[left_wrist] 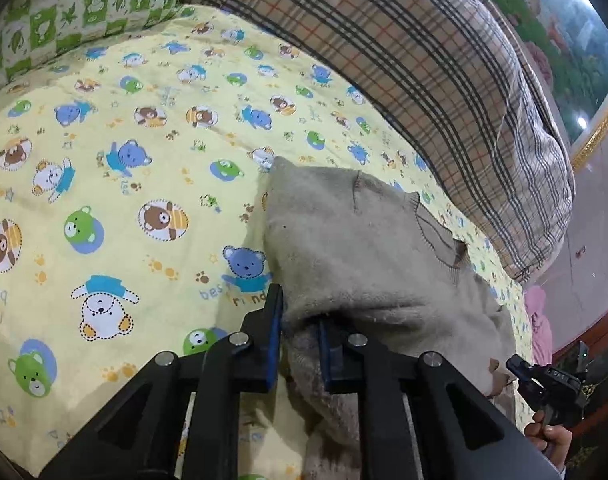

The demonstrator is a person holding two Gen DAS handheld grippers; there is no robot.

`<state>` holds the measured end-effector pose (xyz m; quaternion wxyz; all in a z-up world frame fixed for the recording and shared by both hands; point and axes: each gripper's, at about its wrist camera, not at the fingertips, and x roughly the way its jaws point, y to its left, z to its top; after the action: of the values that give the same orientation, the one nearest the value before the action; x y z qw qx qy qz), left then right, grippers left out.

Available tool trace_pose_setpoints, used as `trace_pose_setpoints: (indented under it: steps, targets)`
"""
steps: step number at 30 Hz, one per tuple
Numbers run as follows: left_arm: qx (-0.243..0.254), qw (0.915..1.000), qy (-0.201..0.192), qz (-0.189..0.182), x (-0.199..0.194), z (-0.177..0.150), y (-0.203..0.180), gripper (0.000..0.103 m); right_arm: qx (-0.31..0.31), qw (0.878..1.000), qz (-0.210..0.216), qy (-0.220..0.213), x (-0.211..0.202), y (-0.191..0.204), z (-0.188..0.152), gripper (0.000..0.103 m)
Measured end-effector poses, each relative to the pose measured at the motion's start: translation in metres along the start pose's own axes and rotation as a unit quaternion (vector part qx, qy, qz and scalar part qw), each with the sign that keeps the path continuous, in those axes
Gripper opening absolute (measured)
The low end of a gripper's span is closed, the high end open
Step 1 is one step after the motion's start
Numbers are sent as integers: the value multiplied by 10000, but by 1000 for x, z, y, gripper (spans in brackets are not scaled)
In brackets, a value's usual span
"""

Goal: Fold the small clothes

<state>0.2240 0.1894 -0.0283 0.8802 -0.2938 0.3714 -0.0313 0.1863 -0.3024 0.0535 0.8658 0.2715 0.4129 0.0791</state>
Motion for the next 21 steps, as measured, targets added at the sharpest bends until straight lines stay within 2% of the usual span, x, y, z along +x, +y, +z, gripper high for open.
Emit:
trace_pose_setpoints:
  steps: [2,3,4,6,8,11,12,13,14,15,16,18,19,21]
  targets:
    - [-58,10000,34,-13,3,0,1,17,-21,9999,127,-21,-4,2,1,38]
    - [-60,10000,36,-4,3,0,1,18,-10,9998,203,-33,-6,2,3,76]
    - [-61,10000,21,26,4,0,1,19,-71,9996,234,-102,-9,6,4,94]
    - [-130,9999,-11,48,2,0,4,23,-376,9986,311,-205,-11,16,4,94]
    - [-200,9998,3,97,2,1,5,25,-702,9969,353,88,0,27,3,94]
    - [-222,9996,121,102,5,1,4,30,-1078,9927,198,501,23,36,-1,87]
    - [-189,9995,250,103,9,-1,3,33,-1271,9893,26,711,34,39,-4,73]
    - [-145,9993,310,115,11,-1,1,33,-1417,9857,-90,907,44,42,-7,46]
    - [-96,9993,351,122,13,-2,0,33,-1594,9806,-238,1119,54,44,-11,33]
    - [-54,9992,360,139,14,-2,-1,33,-1709,9773,-305,1213,58,47,-14,15]
    - [-44,9993,341,177,15,-1,-2,32,-1797,9755,-297,1231,59,50,-14,13]
    - [-102,9992,159,347,12,5,-3,31,-2088,9732,-336,900,49,62,-7,11]
    - [-121,9991,78,396,10,8,-4,33,-2199,9727,-354,649,40,69,1,11]
    - [-111,9994,-113,316,4,13,-9,37,-2245,9741,-142,-226,6,84,27,11]
